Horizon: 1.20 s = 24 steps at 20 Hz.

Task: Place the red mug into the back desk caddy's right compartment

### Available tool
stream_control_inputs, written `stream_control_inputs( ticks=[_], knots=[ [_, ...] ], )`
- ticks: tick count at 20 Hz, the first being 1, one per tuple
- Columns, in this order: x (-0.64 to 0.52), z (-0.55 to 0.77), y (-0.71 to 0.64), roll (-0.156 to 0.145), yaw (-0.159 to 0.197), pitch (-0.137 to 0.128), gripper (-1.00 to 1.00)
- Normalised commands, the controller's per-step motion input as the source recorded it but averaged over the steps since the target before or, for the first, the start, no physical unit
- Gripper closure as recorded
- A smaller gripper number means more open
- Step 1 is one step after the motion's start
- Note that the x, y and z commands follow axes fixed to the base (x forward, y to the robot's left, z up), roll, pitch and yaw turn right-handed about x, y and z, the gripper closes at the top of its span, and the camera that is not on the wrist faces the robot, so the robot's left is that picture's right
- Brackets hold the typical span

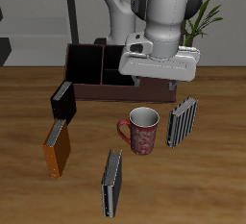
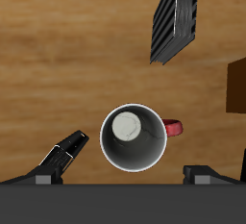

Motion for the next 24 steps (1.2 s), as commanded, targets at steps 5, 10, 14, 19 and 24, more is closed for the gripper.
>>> stream_control_inputs(
  ticks=[5,10,14,19,24],
  knots=[
    [0.12,-0.08,-0.05,-0.018,-0.06,-0.039,-1.0],
    [0.09,-0.19,0.03,0.001,-0.07,0.013,-1.0],
    [0.08,-0.26,0.13,0.024,-0.05,0.018,-1.0],
    [0.05,-0.25,0.22,0.029,-0.057,0.011,-1.0],
    [0.05,-0.17,0.14,0.009,-0.046,-0.019,-1.0]
  ],
)
